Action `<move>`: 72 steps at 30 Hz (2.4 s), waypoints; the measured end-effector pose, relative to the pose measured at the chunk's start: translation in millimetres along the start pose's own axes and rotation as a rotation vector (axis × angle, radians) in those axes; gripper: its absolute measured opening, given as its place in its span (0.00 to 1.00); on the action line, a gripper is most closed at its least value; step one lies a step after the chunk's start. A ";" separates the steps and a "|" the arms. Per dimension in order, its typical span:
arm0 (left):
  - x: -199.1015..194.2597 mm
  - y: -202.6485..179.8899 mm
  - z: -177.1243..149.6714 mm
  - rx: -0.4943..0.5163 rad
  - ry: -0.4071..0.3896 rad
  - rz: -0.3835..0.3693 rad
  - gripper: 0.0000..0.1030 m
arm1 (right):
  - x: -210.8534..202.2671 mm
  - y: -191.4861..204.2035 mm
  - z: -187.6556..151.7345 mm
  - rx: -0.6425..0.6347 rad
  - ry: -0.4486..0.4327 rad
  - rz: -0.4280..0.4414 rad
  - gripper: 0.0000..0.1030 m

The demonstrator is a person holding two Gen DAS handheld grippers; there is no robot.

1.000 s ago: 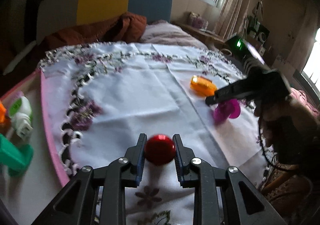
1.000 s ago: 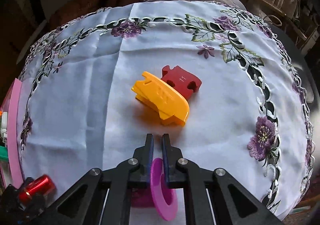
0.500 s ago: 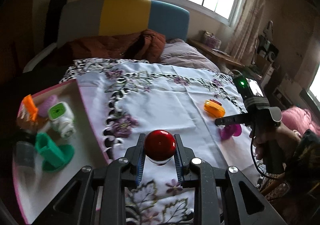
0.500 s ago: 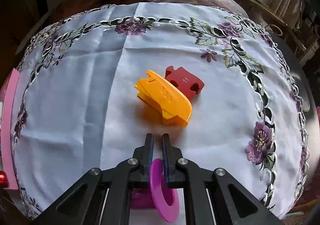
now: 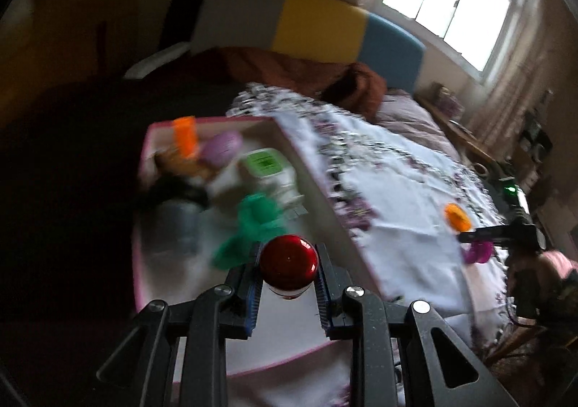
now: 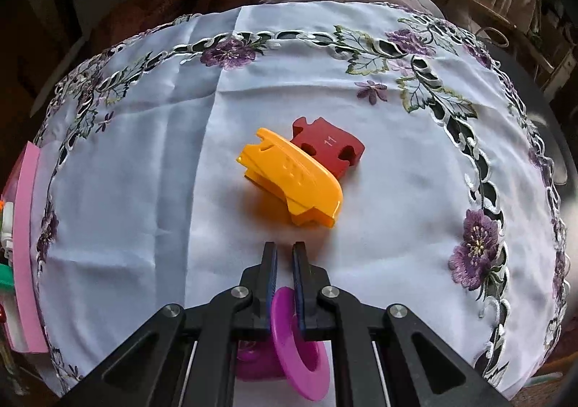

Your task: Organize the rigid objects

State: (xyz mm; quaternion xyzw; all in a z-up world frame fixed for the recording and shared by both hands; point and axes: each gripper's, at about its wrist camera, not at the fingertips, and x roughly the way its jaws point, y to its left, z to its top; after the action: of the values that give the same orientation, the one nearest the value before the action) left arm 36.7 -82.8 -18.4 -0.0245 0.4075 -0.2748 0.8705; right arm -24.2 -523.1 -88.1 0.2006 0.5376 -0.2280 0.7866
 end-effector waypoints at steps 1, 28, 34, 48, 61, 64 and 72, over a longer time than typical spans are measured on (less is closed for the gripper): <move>-0.2 7.6 -1.5 -0.016 0.007 0.000 0.25 | -0.1 -0.1 0.1 -0.001 0.000 -0.001 0.07; 6.2 50.0 -3.5 -0.065 -0.027 0.160 0.42 | 0.2 9.1 -3.3 -0.051 -0.010 -0.044 0.07; -4.0 72.0 0.4 -0.179 -0.059 0.176 0.42 | -0.1 9.7 -3.4 -0.052 -0.010 -0.045 0.07; -1.0 31.4 -4.8 -0.037 -0.027 0.153 0.42 | -1.1 -1.0 -0.9 0.028 0.005 0.038 0.15; 2.7 4.2 -14.6 0.017 0.015 0.102 0.43 | -5.9 -14.3 -4.7 0.124 0.020 0.095 0.29; 2.0 4.0 -12.8 0.016 0.021 0.108 0.43 | -4.9 -11.6 -3.5 0.106 0.026 0.107 0.43; -1.8 7.0 -13.6 0.002 0.012 0.071 0.45 | -32.8 -24.0 -6.1 0.144 -0.038 0.045 0.72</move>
State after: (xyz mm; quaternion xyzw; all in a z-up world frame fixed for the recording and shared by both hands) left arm 29.2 -73.5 -28.0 -0.0074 0.4129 -0.2444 0.8773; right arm -53.0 -534.6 -61.1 0.2643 0.5002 -0.2519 0.7852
